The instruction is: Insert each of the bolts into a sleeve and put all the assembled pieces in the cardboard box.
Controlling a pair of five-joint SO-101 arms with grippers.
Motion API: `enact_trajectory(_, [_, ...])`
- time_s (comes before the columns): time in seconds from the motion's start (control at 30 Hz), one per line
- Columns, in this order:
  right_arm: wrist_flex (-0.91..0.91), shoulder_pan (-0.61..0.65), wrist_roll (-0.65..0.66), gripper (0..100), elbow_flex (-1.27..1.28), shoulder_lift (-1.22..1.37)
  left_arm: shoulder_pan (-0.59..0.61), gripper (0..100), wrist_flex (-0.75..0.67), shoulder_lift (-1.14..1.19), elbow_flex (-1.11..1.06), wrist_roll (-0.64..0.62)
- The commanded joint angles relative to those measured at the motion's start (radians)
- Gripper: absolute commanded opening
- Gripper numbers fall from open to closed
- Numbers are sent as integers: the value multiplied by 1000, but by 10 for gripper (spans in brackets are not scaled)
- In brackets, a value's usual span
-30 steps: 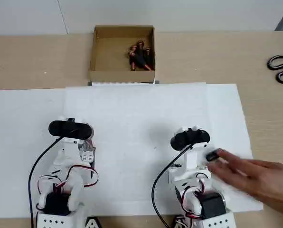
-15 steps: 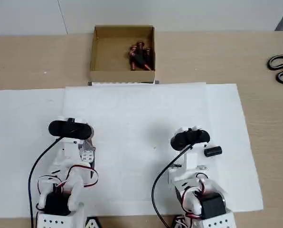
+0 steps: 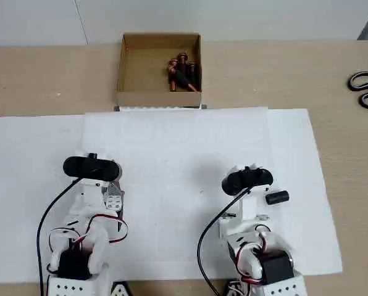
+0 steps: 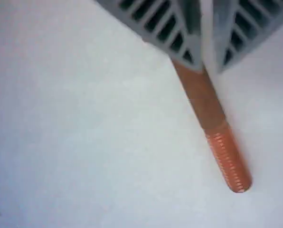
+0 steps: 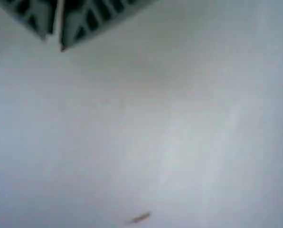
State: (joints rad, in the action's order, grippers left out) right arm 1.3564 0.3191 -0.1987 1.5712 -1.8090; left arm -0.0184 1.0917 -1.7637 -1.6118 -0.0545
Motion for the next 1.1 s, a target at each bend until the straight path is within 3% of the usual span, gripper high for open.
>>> enact_trajectory(0.0, [-21,-7,-8,4,-5,-5,2,6,-3,-11,4,3])
enact_trajectory(0.9, [-28,-4,-11,4,-3,-5,2,6,-3,-11,4,3])
enact_trajectory(1.07, [-97,-48,20,4,-100,-4,2,6,-3,-11,4,3])
